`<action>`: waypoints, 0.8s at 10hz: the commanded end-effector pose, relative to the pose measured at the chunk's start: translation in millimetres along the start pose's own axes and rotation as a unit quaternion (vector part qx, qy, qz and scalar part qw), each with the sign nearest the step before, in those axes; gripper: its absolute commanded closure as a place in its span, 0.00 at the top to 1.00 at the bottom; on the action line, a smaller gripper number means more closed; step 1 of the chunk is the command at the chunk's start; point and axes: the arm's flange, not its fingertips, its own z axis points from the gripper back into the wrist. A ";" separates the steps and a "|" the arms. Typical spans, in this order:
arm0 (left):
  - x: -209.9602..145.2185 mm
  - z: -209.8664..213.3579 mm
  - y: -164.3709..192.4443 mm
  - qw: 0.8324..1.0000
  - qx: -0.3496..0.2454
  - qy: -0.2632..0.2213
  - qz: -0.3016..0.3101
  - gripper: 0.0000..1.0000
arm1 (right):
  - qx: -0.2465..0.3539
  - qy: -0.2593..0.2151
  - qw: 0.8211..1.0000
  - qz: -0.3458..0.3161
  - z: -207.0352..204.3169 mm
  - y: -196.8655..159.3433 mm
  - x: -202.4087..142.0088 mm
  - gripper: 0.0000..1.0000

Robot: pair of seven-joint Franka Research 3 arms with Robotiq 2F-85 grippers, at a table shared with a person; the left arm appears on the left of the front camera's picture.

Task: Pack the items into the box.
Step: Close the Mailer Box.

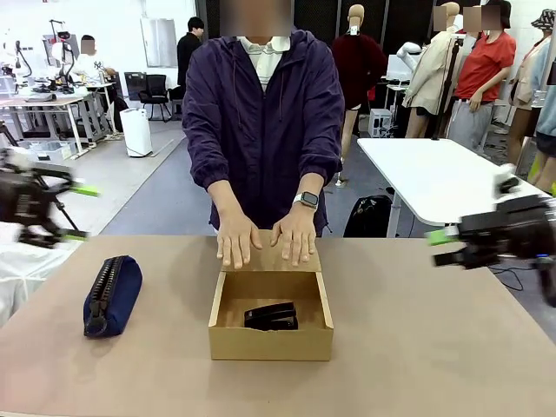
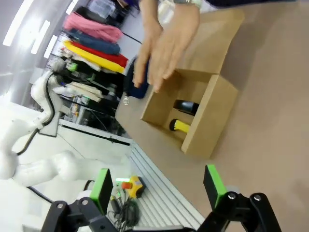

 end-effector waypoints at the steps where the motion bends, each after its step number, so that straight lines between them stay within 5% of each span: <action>1: 21.8 -44.6 2.7 0.999 0.039 0.001 -0.004 1.00 | -0.024 -0.047 0.998 -0.029 -57.4 -11.6 16.4 1.00; 5: 6.5 -42.5 -5.6 0.999 0.029 0.013 -0.009 1.00 | -0.017 -0.007 1.000 -0.012 -38.9 -1.8 3.7 1.00; 7: 12.1 -52.4 -2.5 0.999 0.035 0.011 -0.009 1.00 | -0.021 -0.032 0.999 0.005 -76.0 -1.5 18.1 1.00; 8: 44.2 -85.4 -3.7 0.996 0.024 0.082 -0.005 1.00 | -0.028 0.015 0.999 -0.021 -92.0 -11.8 42.2 1.00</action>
